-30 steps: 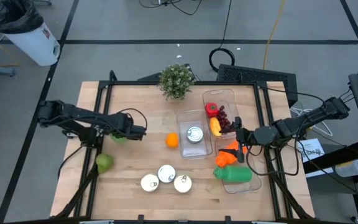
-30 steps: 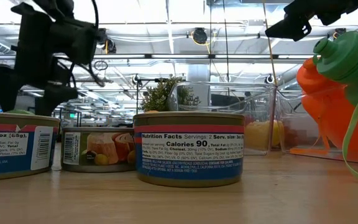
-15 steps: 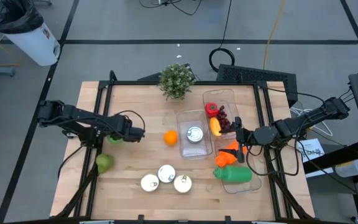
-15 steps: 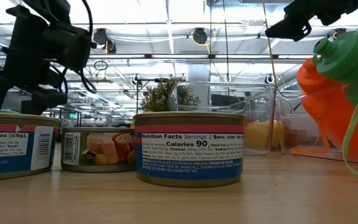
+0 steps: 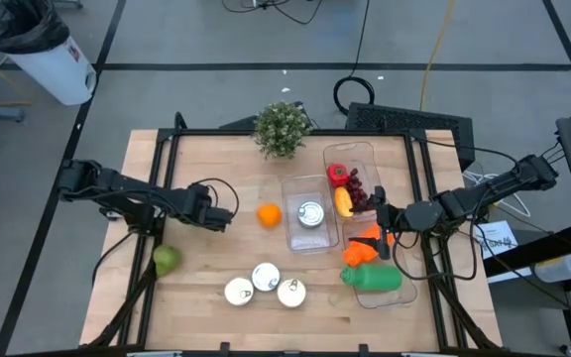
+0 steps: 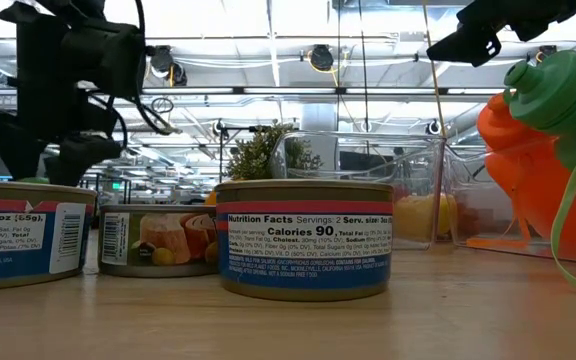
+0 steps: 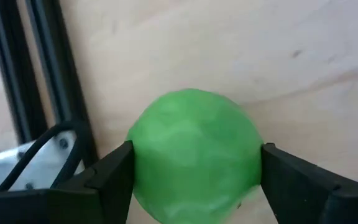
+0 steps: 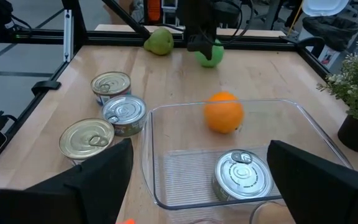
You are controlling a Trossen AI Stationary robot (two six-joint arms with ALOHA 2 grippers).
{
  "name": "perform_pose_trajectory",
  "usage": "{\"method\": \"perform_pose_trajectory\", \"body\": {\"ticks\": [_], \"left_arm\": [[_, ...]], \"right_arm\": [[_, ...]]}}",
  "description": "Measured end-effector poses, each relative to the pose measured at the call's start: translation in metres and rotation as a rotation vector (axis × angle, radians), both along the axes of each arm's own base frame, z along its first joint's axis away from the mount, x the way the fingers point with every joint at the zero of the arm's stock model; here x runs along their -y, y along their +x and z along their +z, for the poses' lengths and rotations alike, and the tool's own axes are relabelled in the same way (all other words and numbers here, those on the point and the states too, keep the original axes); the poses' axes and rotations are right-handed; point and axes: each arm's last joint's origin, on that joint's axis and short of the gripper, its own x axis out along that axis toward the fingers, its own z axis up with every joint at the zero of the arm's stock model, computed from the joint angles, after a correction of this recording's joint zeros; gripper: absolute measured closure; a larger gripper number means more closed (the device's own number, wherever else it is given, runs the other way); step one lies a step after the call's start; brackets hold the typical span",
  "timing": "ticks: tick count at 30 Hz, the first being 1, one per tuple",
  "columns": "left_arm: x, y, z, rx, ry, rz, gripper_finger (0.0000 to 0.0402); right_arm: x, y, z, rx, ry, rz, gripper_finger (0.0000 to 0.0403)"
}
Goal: Pick & Place Food Item
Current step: Put the green apple into the top transparent bin
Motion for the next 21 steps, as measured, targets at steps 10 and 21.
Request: {"method": "perform_pose_trajectory", "body": {"ticks": [10, 21], "left_arm": [[-0.003, 0.018, 0.004, 0.15, 0.121, -0.081, 0.011], [0.004, 0.061, 0.046, 0.384, 0.192, -0.323, 0.0113]], "right_arm": [[0.0, 0.0, 0.0, 0.001, 0.006, -0.002, 0.0053], [0.0, 0.0, 0.0, 0.002, 0.007, -0.002, 0.0053]]}}
